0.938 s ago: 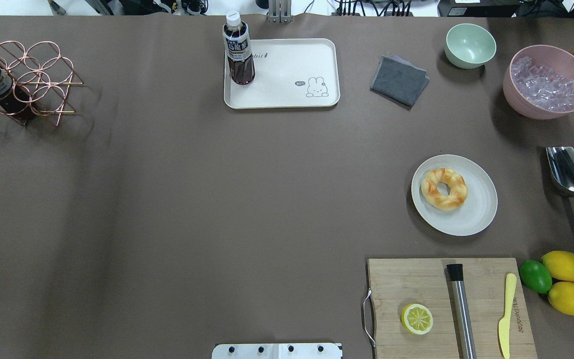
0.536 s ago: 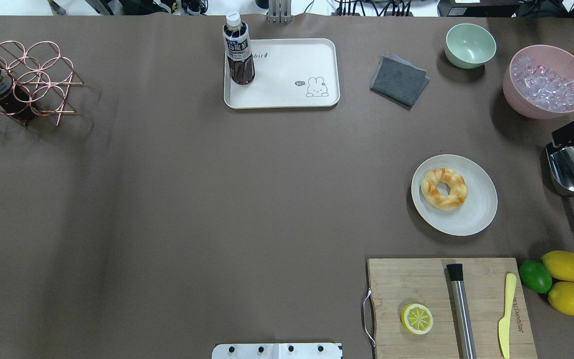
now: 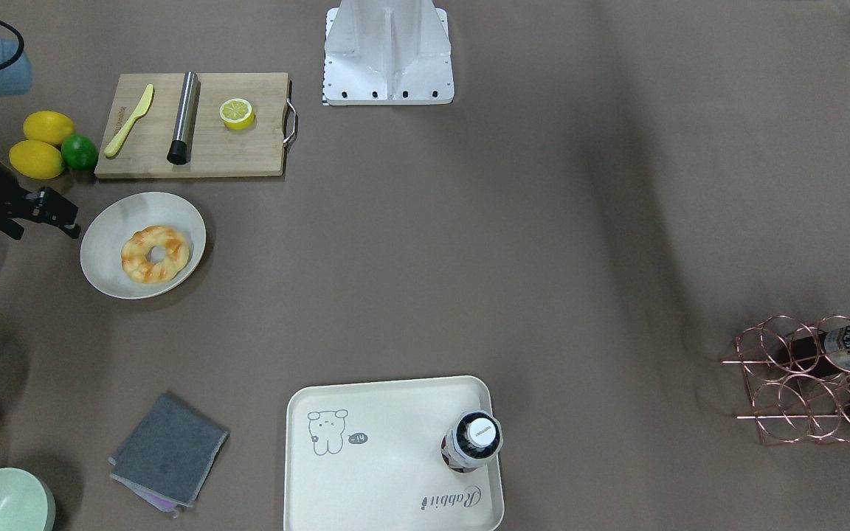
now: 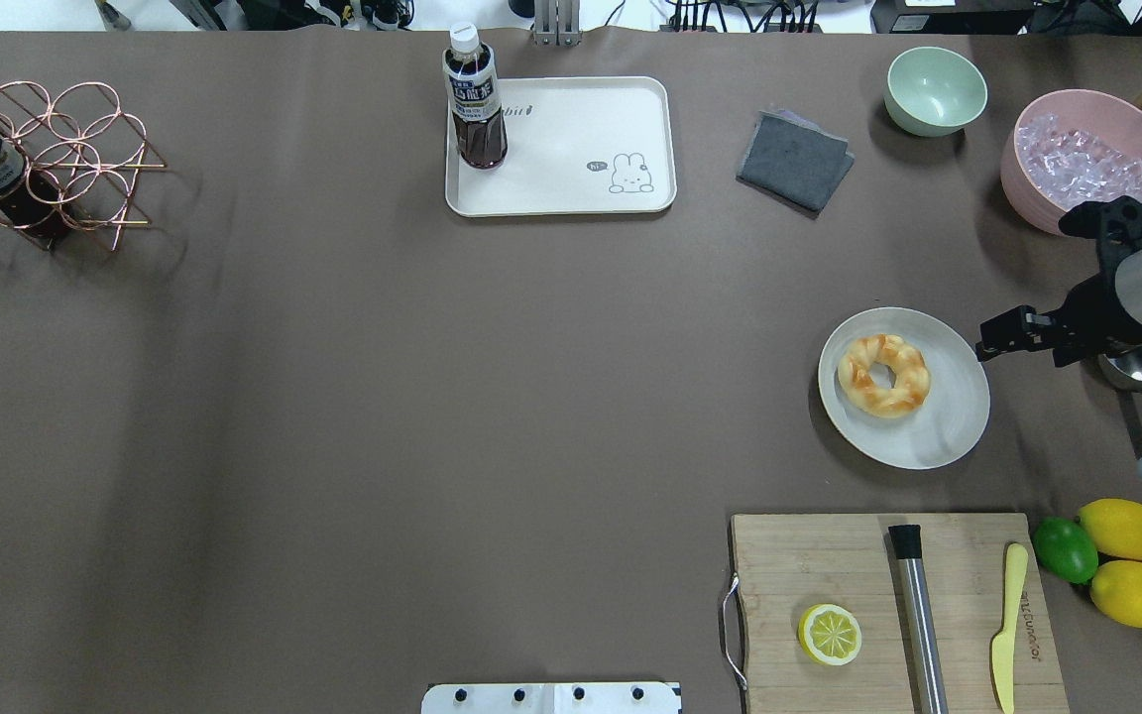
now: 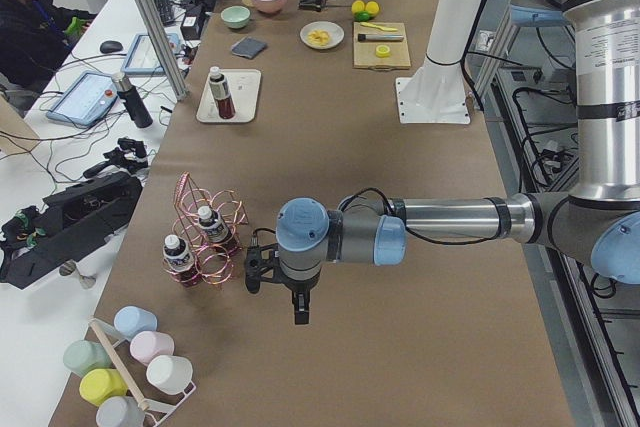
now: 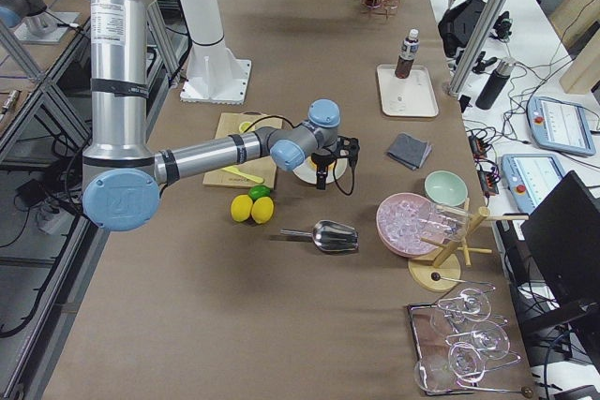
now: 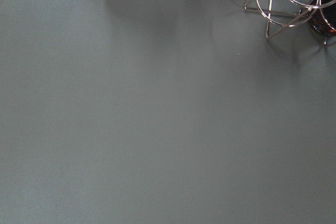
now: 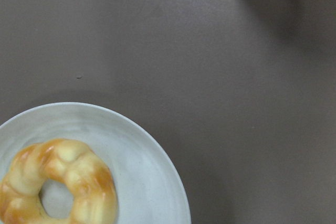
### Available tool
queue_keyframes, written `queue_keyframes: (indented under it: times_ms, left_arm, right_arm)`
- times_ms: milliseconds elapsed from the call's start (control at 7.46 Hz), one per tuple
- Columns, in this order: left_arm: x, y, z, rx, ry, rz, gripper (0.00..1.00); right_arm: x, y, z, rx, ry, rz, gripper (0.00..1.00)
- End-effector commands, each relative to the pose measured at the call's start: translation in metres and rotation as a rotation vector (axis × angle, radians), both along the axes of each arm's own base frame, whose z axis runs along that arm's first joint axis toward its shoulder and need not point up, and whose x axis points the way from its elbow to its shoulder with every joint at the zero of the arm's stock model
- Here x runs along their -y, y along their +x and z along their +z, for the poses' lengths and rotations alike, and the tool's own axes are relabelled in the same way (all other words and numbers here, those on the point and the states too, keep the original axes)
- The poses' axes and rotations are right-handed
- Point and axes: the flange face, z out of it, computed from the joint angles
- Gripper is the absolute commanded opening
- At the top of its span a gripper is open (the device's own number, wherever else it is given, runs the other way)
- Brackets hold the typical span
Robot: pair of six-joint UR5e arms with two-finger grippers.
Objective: Place donut on tray
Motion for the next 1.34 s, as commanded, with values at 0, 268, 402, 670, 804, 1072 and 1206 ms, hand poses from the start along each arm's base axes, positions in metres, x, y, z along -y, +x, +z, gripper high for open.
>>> queue_keyframes:
  times_ms: [0,268,402,670,804,1072,1206]
  left_arm:
    - [-0.006,0.000,0.005,-0.001,-0.012,0.000,0.98]
    - [-0.006,0.000,0.005,0.000,-0.012,-0.002,0.98]
    - [-0.006,0.000,0.004,0.000,-0.010,-0.002,0.98]
    - [-0.006,0.000,0.005,0.000,-0.012,-0.002,0.98]
    - [-0.006,0.000,0.005,0.000,-0.012,-0.002,0.98]
    - [-0.006,-0.001,0.004,0.000,-0.009,-0.002,0.98]
    - [-0.006,-0.001,0.004,0.000,-0.009,-0.002,0.98]
  right_arm:
    - [-0.004,-0.038,0.016,-0.003,0.023,-0.021,1.00]
    - [-0.008,-0.050,0.023,-0.020,0.036,-0.031,1.00]
    - [-0.009,-0.053,0.025,-0.025,0.036,-0.036,1.00]
    - [-0.009,-0.057,0.032,-0.033,0.026,-0.039,0.91]
    - [-0.008,-0.057,0.032,-0.037,0.017,-0.022,0.40]
    - [-0.007,-0.059,0.023,-0.017,0.029,-0.025,0.00]
    - [-0.007,-0.059,0.022,-0.007,0.033,-0.028,0.00]
